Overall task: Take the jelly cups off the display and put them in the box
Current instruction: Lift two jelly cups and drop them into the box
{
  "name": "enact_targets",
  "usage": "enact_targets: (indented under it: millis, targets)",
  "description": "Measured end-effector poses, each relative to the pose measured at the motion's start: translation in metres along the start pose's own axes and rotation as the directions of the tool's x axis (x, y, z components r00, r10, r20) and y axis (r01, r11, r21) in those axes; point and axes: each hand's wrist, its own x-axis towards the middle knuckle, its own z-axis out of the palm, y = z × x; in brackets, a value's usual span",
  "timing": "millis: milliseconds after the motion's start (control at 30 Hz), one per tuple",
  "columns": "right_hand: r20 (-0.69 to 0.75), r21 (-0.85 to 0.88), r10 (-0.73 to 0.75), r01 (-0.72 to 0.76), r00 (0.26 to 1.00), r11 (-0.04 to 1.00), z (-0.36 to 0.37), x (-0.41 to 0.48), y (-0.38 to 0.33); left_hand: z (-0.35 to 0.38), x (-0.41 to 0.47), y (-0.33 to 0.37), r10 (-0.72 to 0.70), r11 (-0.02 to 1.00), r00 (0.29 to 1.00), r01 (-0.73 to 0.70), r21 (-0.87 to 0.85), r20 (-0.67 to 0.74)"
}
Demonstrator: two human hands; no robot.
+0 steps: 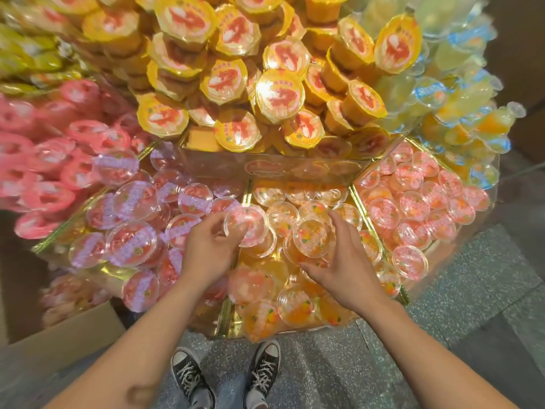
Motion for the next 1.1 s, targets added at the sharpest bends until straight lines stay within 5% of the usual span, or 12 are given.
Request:
enact_targets:
  millis: [267,667,1100]
  targets:
    - [-0.044,-0.021,-0.017,0.016,0.999,1.0,-0.014,0.007,-0.01,-0.038,0.023,-0.011,-0.09,0.995,0.957,0.075,-0.063,-0.277]
    - [-0.062,-0.006,-0.083,0.083,0.995,0.997,-0.028,0.016,-0.023,-0.017,0.045,-0.003,-0.155,0.982,0.969,0.129,-0.139,-0.195]
    - [-0.278,0.084,-0.118,0.147,0.953,0.986,-0.05,0.01,-0.041,-0.03,0.03,0.025,-0.083,0.954,0.98,0.131,0.269,-0.183]
